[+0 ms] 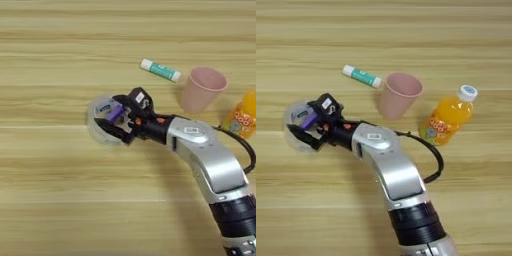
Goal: Move the objects on the table
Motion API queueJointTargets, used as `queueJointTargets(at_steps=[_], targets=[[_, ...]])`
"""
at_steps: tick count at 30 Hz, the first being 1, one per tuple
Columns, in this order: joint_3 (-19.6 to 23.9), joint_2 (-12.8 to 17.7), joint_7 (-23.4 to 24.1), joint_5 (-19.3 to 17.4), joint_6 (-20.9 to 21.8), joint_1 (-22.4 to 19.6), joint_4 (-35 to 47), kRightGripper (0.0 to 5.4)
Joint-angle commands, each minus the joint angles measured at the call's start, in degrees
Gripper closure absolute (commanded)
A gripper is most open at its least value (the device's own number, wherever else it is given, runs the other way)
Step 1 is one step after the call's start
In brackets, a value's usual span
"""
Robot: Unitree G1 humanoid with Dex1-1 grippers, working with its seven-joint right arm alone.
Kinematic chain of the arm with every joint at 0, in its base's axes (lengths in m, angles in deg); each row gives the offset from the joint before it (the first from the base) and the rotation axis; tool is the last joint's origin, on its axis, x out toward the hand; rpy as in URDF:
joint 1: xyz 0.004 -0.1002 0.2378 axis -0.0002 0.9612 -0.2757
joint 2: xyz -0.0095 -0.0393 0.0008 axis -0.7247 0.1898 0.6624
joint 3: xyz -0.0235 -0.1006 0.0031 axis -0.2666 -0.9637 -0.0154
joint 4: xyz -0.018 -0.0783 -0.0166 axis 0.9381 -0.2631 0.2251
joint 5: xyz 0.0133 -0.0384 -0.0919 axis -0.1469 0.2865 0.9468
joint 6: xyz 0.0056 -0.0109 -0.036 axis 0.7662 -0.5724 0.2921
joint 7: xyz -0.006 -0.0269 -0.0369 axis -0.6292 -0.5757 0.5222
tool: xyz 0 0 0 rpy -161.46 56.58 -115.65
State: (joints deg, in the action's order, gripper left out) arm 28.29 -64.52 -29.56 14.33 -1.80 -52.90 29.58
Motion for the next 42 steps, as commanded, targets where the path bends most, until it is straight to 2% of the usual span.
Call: queueJointTargets(at_steps=[1,6,16,21,28,30,36,42], targets=[[3.43,0.98,4.07,1.17,5.60,1.01,5.28,0.56],[6.25,1.13,6.71,1.40,8.32,4.42,7.06,0.03],[13.81,-0.38,12.84,0.82,14.05,9.26,4.84,0.03],[16.95,-3.00,17.17,0.99,18.14,12.36,3.29,0.03],[17.64,-6.23,21.11,1.69,21.31,17.60,3.80,0.03],[18.12,-7.40,22.40,0.89,21.19,18.48,3.60,0.03],[18.91,-12.88,29.97,2.47,22.58,22.51,1.98,0.03],[19.89,-14.41,33.81,3.15,22.86,23.80,1.10,0.03]])
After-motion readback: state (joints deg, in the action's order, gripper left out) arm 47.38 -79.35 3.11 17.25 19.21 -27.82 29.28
